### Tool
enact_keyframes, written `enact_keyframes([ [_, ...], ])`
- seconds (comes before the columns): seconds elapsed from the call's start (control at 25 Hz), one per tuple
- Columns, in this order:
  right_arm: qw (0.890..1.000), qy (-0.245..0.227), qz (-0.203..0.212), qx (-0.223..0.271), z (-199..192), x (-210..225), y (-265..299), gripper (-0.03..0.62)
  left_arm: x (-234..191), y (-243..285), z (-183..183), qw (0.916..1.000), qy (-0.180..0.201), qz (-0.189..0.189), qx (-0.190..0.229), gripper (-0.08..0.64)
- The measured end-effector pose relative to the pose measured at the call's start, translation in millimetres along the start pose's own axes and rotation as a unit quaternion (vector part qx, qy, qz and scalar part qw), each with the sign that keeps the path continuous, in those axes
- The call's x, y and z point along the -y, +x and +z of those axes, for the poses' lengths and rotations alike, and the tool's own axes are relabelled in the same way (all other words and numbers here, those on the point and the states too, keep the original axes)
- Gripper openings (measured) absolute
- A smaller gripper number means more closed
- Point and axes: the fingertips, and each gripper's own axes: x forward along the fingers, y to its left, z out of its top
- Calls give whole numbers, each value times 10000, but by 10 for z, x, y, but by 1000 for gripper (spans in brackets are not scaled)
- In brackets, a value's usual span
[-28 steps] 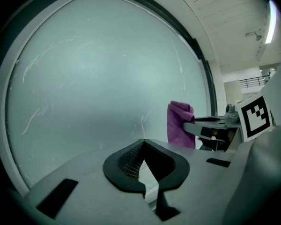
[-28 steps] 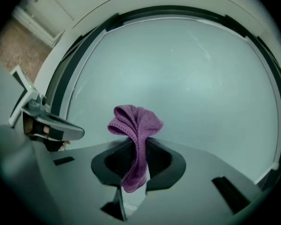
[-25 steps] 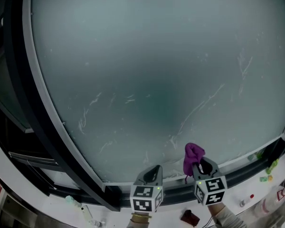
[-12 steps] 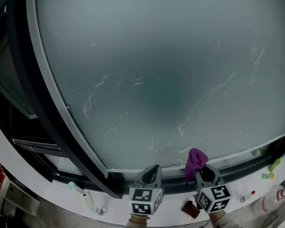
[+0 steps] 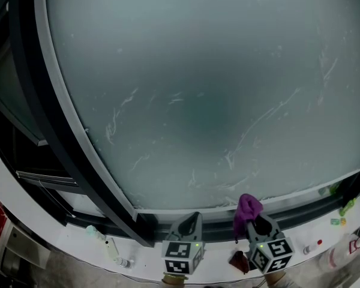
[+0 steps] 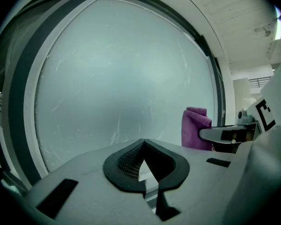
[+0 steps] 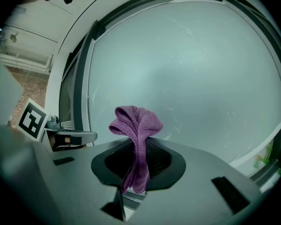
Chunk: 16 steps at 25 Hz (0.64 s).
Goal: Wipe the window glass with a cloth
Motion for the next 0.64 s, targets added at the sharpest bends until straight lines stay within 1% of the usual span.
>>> enact_keyframes([
  [0.4,9999,-116,9,128,108,-13,-36,58,-39,-23,-54,10000,-60,43,-29,5],
  [0.64,9999,-9,64,158,79,-29,1,58,-41,-37,-112,9999,-78,16,-107,5],
])
